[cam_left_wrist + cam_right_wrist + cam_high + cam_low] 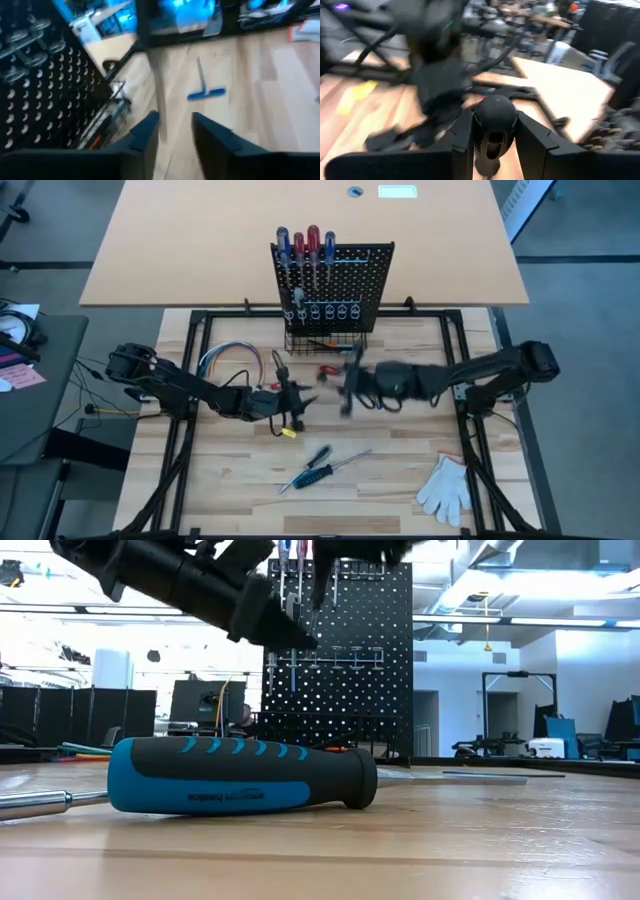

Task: Hang tools onto peg board
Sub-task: Hang the black screwdriver on the pegboard

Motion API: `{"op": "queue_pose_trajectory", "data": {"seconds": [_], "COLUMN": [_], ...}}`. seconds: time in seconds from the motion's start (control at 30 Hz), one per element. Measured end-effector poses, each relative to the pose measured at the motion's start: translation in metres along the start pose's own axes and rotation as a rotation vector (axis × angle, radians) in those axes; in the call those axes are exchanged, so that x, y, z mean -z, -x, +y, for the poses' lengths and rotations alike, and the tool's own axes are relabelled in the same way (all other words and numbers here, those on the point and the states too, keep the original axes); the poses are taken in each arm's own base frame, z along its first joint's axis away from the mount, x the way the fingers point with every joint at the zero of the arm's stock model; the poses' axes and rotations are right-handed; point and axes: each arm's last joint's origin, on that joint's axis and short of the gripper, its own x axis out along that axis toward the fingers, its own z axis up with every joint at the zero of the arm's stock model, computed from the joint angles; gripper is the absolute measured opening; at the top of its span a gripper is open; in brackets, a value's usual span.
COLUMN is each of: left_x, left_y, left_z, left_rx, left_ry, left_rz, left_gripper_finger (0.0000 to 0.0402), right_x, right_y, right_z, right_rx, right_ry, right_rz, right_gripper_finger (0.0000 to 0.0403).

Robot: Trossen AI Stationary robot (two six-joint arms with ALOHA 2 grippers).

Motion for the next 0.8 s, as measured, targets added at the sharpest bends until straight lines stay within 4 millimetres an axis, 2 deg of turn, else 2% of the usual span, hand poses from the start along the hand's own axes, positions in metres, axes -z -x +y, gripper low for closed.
{"op": "queue_pose_trajectory", "data": {"seconds": [0.1,0.13,0.2,0.3,0.37,0.5,0.6,0.8], "left_x": [0.021,0.021,0.024,0.039,0.041,0.044,0.042,0.041], "left_y": [0.000,0.001,0.002,0.004,0.006,0.007,0.007,0.006], "left_z": [-0.005,-0.004,-0.003,-0.007,-0.007,-0.007,-0.007,-0.007], "left_rx": [0.045,0.030,0.014,0.031,0.030,0.027,0.028,0.027], "left_ry": [-0.032,-0.006,0.033,0.034,0.047,0.042,0.047,0.054], "left_rz": [0.147,0.157,0.175,0.229,0.208,0.212,0.200,0.187], "left_gripper_finger": [0.0160,0.0167,0.0173,0.0173,0.0171,0.0169,0.0168,0.0168], "right_x": [-0.034,-0.041,-0.049,-0.055,-0.062,-0.054,-0.044,-0.041], "right_y": [-0.005,-0.007,-0.015,-0.025,-0.033,-0.052,-0.065,-0.065], "right_z": [-0.036,-0.047,-0.060,-0.077,-0.089,-0.106,-0.109,-0.121], "right_rx": [0.128,0.153,0.181,0.200,0.217,0.252,0.250,0.256], "right_ry": [-0.033,-0.036,-0.035,-0.034,-0.051,-0.049,-0.049,-0.089], "right_rz": [-0.028,-0.020,-0.004,0.013,-0.023,0.012,0.049,0.068], "right_gripper_finger": [0.0101,0.0101,0.0101,0.0101,0.0101,0.0101,0.0101,0.0101]}}
